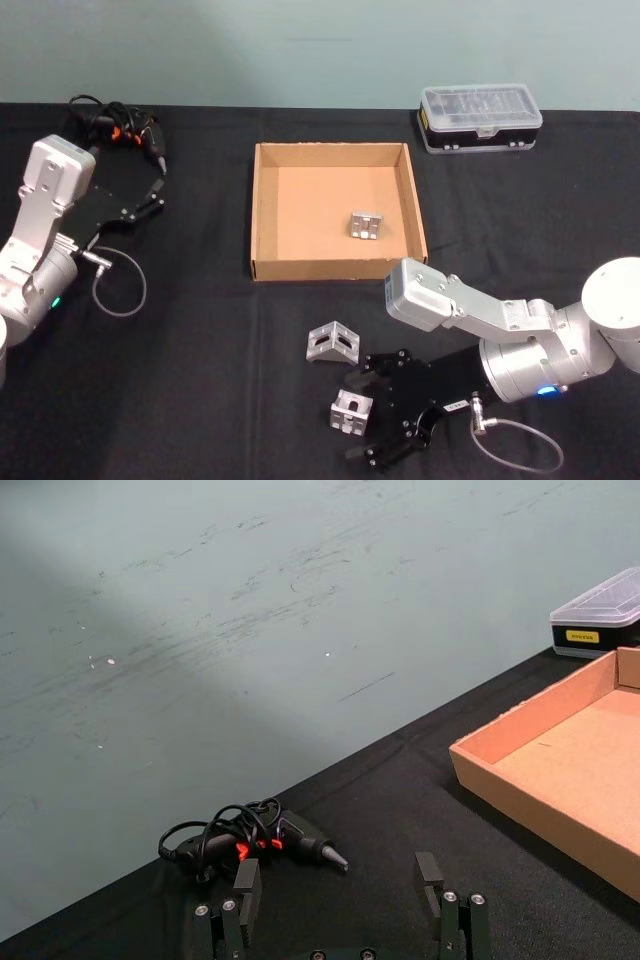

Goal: Use one hand to pick up the angle iron from the table and place it into the box.

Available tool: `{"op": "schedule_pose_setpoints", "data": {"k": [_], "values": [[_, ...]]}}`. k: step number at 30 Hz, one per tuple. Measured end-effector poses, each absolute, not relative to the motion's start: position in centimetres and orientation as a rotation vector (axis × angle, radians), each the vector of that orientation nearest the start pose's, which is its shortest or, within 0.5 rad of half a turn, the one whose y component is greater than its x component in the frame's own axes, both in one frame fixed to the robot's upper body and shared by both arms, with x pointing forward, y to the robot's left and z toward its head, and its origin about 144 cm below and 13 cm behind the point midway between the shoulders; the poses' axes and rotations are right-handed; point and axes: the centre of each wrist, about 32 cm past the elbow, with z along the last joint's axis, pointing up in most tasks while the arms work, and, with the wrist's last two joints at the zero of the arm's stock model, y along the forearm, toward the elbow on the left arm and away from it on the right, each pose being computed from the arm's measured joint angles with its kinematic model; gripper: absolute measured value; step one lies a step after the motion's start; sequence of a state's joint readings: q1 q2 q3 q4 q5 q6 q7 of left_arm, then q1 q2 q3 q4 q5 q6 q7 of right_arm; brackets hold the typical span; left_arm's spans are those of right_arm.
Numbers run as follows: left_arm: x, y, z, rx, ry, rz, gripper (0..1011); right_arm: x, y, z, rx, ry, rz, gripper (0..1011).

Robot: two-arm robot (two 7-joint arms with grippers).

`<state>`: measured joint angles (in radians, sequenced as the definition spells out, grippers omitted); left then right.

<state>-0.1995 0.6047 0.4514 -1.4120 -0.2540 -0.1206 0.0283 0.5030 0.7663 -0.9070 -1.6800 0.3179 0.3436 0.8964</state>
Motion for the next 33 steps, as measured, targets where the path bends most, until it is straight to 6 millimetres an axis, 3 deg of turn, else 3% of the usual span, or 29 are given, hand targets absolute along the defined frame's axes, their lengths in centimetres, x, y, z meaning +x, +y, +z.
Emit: {"op": "schedule_pose_setpoints", "data": {"k": [8,27,33], "values": [[48.86,30.97,113.98,0.304,-0.285,1.248,1000,48.77,-22.45,121.04,-0.698,0.000,-0.032,876],[48.86,30.97,113.98,0.304,-0.285,1.248,1000,48.99,-22.44,120.92,-0.694,0.009,-0.039,251],[48.86,30.97,113.98,0.304,-0.285,1.248,1000,49.12,-22.44,120.94,-0.693,0.012,-0.041,127]]}}
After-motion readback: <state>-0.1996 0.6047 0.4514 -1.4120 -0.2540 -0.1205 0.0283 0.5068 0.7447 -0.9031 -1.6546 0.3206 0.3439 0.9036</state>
